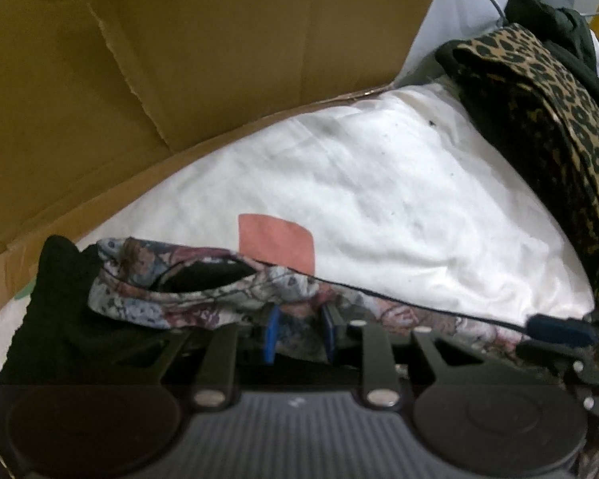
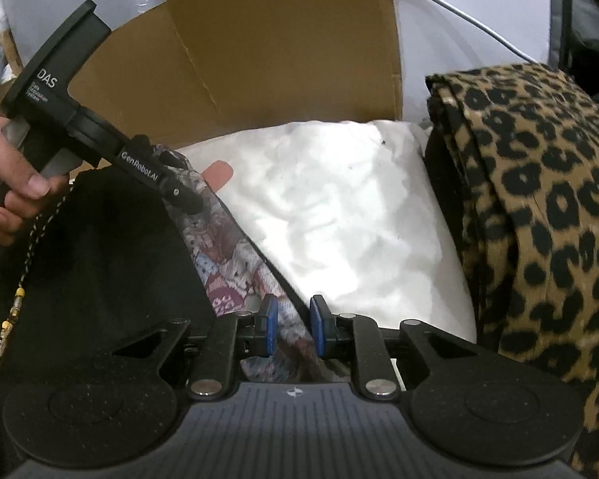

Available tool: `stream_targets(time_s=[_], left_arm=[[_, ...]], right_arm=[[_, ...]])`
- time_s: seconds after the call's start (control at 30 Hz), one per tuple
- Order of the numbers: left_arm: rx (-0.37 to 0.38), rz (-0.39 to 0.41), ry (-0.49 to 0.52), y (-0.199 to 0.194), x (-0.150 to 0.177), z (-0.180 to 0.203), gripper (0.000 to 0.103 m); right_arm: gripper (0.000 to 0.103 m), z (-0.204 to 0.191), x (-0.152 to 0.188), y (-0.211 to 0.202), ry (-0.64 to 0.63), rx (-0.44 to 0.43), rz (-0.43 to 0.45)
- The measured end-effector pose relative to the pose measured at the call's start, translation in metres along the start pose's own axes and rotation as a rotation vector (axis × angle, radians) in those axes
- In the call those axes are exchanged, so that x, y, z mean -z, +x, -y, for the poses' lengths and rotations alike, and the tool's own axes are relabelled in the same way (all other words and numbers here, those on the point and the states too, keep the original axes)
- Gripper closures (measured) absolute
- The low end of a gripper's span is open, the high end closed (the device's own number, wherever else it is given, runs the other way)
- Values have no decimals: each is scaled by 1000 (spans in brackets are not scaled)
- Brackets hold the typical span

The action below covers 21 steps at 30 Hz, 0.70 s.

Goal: Fold clothes

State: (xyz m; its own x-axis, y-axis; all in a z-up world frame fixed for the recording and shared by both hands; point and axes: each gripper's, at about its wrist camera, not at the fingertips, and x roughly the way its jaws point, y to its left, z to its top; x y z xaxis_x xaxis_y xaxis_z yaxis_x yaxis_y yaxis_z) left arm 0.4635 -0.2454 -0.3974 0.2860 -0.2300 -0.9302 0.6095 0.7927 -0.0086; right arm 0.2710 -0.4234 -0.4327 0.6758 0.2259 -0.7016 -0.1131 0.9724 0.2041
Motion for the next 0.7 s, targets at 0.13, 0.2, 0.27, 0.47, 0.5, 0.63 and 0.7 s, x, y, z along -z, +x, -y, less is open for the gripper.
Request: stream_targets(time_s=[0.13, 0.2, 0.27, 0.47, 0.5, 0.63, 0.7], left_arm=[[-4, -4, 0, 3, -1, 1, 76], [-5, -3, 5, 4, -1, 2, 76], [0, 0, 3, 4, 0, 0, 76], [8, 14, 13, -2, -2, 0, 77], [8, 23, 18, -4, -2, -1, 77], [-46, 21, 4, -3, -3, -9, 83], [-70, 19, -17, 0, -2, -16, 83]], right_arm=[[82, 3, -6, 14, -36, -16, -44], [81, 4, -8, 17, -46, -24, -64], [81, 3, -11, 20, -76, -33, -81], [102, -2, -17, 13, -167, -26, -79], [102, -2, -19, 10, -164, -17, -69], [103, 2, -22, 3, -136, 47, -36], [103, 5, -20, -3, -113, 44, -27]])
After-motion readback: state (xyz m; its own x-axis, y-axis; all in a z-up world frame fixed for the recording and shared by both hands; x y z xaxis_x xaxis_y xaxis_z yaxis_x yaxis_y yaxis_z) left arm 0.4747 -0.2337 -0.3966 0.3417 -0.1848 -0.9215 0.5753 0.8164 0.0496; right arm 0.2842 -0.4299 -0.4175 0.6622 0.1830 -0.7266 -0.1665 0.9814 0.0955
